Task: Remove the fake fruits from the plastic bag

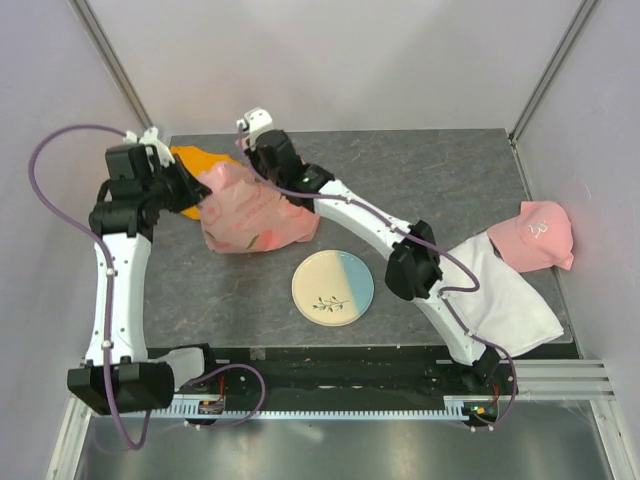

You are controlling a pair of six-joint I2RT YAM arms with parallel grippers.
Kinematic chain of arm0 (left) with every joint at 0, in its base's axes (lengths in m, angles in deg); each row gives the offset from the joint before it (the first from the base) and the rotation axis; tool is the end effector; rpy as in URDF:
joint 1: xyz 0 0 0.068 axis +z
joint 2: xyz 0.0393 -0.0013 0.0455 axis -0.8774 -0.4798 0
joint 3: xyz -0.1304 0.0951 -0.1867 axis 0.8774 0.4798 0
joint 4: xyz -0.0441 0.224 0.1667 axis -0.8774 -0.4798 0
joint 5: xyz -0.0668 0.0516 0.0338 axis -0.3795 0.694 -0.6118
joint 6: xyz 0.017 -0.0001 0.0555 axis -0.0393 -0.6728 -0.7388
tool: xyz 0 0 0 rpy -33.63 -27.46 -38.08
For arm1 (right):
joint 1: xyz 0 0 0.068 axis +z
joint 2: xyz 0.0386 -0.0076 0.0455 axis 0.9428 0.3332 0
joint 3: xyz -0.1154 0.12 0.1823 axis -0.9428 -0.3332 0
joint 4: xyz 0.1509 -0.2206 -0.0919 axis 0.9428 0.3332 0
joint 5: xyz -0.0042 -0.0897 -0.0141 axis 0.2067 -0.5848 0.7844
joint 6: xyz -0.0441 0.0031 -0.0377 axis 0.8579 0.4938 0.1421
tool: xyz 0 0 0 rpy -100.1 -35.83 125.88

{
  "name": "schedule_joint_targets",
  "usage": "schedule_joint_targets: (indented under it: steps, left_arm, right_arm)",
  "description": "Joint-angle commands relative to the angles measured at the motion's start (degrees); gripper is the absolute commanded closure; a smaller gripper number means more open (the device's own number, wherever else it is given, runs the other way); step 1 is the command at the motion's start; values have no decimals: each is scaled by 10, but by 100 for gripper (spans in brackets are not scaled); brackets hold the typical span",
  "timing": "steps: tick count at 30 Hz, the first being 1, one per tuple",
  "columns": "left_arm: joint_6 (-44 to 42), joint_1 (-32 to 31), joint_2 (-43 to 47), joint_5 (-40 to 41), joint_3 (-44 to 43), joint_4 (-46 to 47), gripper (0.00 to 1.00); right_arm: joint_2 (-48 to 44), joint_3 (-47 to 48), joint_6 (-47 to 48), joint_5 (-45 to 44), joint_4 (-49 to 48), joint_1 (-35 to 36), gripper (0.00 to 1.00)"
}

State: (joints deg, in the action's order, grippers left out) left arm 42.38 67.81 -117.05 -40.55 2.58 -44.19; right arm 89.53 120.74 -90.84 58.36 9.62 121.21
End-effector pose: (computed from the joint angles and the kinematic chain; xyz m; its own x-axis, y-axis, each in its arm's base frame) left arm 0.2640 0.0159 0.3685 -0.6057 -0.3985 -0.6887 -0.0506 0.8831 -0.4665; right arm 0.3767 0.4390 0.2891 -0.2029 -0.1911 -0.9604 -0.5352 0.8429 -0.0546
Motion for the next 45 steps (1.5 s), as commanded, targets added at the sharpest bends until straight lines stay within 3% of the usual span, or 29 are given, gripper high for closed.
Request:
schedule_joint_targets:
  steps: [1,6,11,15,22,24,27,31,35,38,41,42,44,45]
  left_arm:
    - [-73,4,-70,18,-129,26,98]
    - [-65,5,-127,-2,-173,31,98]
    - [-130,4,-171,3,-200,29,98]
    - [-155,1,-300,-60,-303,15,98]
    - [-167,-2,-510,-76,-546,50,99]
    - [-172,-9,-543,-67,-632,65,98]
    - [-180,-21,-587,-65,-707,114,98]
    - [-178,-47,-593,-18,-758,219,99]
    - [-221,-57,-552,10,-749,328,99]
    - [-264,-59,-510,6,-719,325,98]
    - [-293,-58,-414,-23,-568,307,98]
    - [-298,-59,-387,-48,-459,305,99]
    - [-303,-58,-307,-68,-351,301,98]
    - [-303,-59,-285,-86,-254,297,98]
  right_arm:
    - [-117,-3,9,20,-15,-72,100]
    - [-172,-42,-20,83,12,-143,100]
    - [-222,-137,10,157,4,-190,100]
    - [-210,-157,36,181,-3,-211,100]
    - [-60,38,31,140,-16,-234,100]
    - [-19,89,29,122,-76,-241,100]
    - [-5,94,28,98,-187,-247,100]
    - [-1,111,56,82,-275,-247,100]
    - [-38,115,82,74,-323,-259,100]
    - [-90,59,117,79,-333,-263,100]
    - [-156,-53,129,90,-315,-266,100]
    - [-176,-91,131,96,-309,-269,100]
    - [-244,-231,127,118,-293,-267,100]
    - [-268,-281,118,129,-286,-267,100]
